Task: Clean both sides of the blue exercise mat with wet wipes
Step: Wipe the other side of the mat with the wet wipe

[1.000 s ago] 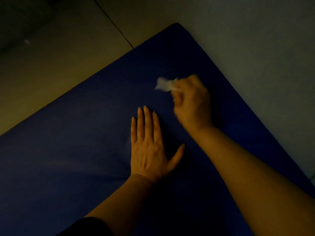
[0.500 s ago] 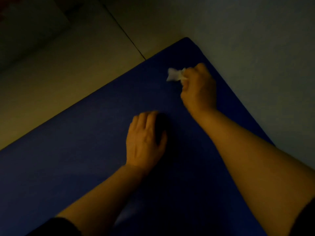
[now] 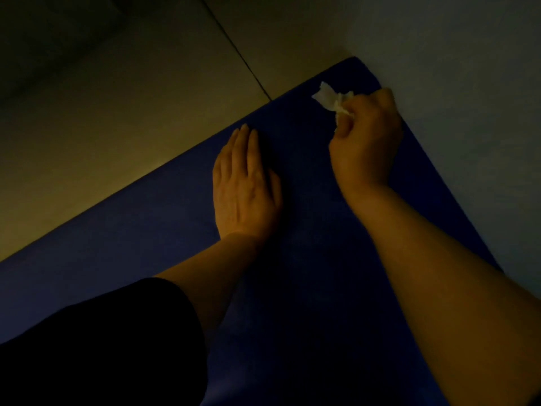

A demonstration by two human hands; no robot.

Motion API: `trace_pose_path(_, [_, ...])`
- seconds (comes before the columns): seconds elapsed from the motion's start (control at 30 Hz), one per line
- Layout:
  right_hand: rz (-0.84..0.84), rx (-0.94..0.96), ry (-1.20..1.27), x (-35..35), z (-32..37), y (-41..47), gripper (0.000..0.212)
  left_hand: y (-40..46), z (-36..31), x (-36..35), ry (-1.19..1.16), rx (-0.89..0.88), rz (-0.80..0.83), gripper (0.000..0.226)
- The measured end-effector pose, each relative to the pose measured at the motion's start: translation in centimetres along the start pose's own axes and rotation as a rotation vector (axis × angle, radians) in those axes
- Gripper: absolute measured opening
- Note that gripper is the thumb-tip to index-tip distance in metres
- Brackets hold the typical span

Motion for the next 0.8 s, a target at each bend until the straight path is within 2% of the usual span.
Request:
trace_pose_path(0.03, [0.01,0.023,-0.008,-0.4,0.8,-1.1,0.018,0.0,0.1,-0.1,0.007,-0.003,0.008,0.059])
trace_pose_path(0.13, [0.16,0.256,0.027,-1.1,3.4,-5.5,0.018,0.1,0.2,-0.2,0.009,-0.003,0.008,0.057])
trace_pose_path(0.23, [0.306,0.37,0.05,-0.5,3.2,-5.0,0.024,0.1,0.1,-0.2,0.006,-0.01,0.005,0.055])
trace_pose_path(0.3, [0.245,0.328,0.002,-0.5,2.2,-2.2,0.022,0.0,0.1,-0.2,0.03,-0.026,0.006,0.057])
trace_pose_path(0.37, [0.111,0.174,0.005,-0.6,1.4,0.8,0.019,0.0,0.2,-0.2,0.049,-0.022,0.001,0.058])
trace_pose_path(0.47, [0.026,0.042,0.015,-1.6,2.3,0.3,0.015,0.2,0.2,-0.2,0.054,-0.028,-0.009,0.058])
trace_pose_path(0.6, [0.235,0.264,0.033,-1.9,4.3,-4.5,0.017,0.2,0.2,-0.4,0.045,-0.025,0.011,0.061])
trace_pose_path(0.67, [0.309,0.347,0.054,-1.6,3.8,-3.5,0.018,0.2,0.1,-0.3,0.04,-0.024,0.004,0.06])
trace_pose_path(0.73, [0.271,0.339,0.035,-1.4,3.0,-1.2,0.018,0.3,0.0,-0.1,0.047,-0.039,0.0,0.059])
trace_pose_path(0.8, [0.159,0.226,0.037,-1.5,2.2,1.5,0.02,0.2,0.0,0.0,0.05,-0.036,0.005,0.06])
Point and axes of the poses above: each hand's wrist, its own y-axis towards the middle knuckle, its own x-axis out of the back of the hand, z = x × y, the point moved 1 cm from there along y, towards the middle knuckle, and after that the axes turned 2 degrees about z, right-handed, at the moved point
